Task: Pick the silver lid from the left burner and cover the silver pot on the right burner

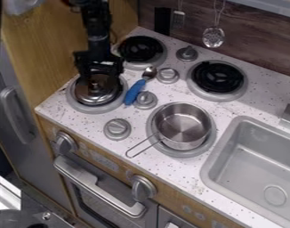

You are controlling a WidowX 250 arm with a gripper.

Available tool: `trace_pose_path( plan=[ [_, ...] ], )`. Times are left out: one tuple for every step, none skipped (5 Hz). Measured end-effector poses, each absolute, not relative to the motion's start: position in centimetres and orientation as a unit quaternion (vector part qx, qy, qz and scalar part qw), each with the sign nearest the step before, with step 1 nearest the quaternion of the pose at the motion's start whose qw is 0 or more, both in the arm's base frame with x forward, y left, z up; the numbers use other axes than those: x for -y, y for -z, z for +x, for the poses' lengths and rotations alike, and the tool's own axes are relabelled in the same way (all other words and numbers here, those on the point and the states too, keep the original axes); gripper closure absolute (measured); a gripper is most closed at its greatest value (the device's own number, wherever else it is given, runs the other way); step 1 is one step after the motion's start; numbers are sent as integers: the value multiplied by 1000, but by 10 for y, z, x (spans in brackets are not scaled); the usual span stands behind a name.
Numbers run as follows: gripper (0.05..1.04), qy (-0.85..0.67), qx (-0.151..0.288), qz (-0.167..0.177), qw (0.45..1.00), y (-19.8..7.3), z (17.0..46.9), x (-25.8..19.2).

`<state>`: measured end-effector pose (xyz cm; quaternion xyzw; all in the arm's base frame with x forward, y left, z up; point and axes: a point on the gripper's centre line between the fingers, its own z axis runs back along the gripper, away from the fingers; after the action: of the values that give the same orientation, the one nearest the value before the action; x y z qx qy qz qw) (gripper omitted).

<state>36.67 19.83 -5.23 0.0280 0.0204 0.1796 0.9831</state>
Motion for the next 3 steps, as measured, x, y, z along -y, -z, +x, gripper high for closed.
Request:
trace_pose_path(
  plan=[
    [85,-176,-31,39,983,55,364,-202],
    [124,-177,-42,40,982,60,366,-205],
    [278,-180,-41,45,982,61,368,-207]
  ],
)
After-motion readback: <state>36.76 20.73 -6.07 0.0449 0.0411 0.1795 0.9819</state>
